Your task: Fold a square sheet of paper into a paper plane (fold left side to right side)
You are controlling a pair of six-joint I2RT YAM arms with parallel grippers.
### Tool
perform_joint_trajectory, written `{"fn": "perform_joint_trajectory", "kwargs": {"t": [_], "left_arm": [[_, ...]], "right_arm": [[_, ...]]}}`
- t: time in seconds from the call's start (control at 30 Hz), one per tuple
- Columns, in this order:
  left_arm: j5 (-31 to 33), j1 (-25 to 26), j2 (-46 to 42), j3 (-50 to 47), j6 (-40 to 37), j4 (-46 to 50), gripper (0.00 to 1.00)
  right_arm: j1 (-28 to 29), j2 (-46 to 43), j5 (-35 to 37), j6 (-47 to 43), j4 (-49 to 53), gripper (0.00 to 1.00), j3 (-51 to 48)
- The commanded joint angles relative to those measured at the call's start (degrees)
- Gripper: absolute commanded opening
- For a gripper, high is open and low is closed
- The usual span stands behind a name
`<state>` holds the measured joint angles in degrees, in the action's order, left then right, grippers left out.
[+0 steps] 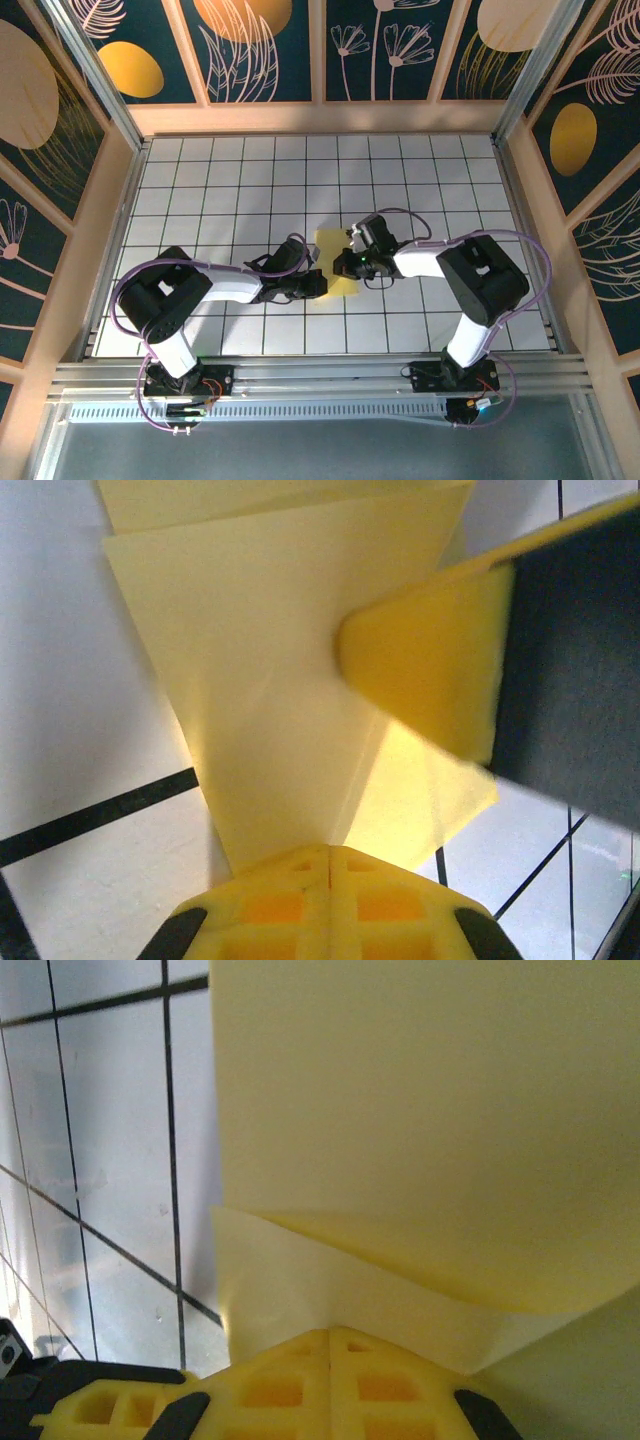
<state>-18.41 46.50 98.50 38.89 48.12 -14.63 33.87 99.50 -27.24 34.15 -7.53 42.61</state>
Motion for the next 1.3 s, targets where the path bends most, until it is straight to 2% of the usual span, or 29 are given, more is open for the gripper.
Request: {"fn": "perform_joint_trajectory", "kwargs": {"t": [0.0,0.03,0.23,0.47,0.7,0.93,1.07,1.27], "left_arm": [[3.0,-0.1,0.3,-2.3,-0.3,6.5,0.00],[3.0,0.0,0.3,-2.2,-0.3,6.6,0.00],[2.9,0.0,0.0,-2.1,-0.3,6.5,0.00],[2.8,0.0,-1.4,-2.2,-0.3,5.5,0.00],[2.5,0.2,-2.3,-1.5,-0.5,4.8,0.00],[1.7,0.4,-2.2,-0.9,-0.2,3.4,0.00],[1.5,0.4,-1.7,0.1,-0.1,3.3,0.00],[1.5,0.4,-1.5,2.3,0.1,3.1,0.00]], "right_arm": [[-2.2,1.6,3.2,-2.7,2.6,0.00,1.3],[-4.4,1.7,2.9,-3.0,2.7,0.00,1.3],[-9.5,3.3,1.1,-5.1,3.3,0.00,2.6],[-12.6,3.7,1.3,-7.9,6.9,0.00,7.0],[-11.9,-2.1,0.3,-7.1,8.5,0.00,6.5],[-5.8,-6.2,-3.1,-1.7,5.1,0.00,2.7],[-3.0,-4.7,-3.9,1.1,1.0,0.00,0.7],[-2.9,0.0,-1.6,0.5,1.6,0.00,0.9]]}}
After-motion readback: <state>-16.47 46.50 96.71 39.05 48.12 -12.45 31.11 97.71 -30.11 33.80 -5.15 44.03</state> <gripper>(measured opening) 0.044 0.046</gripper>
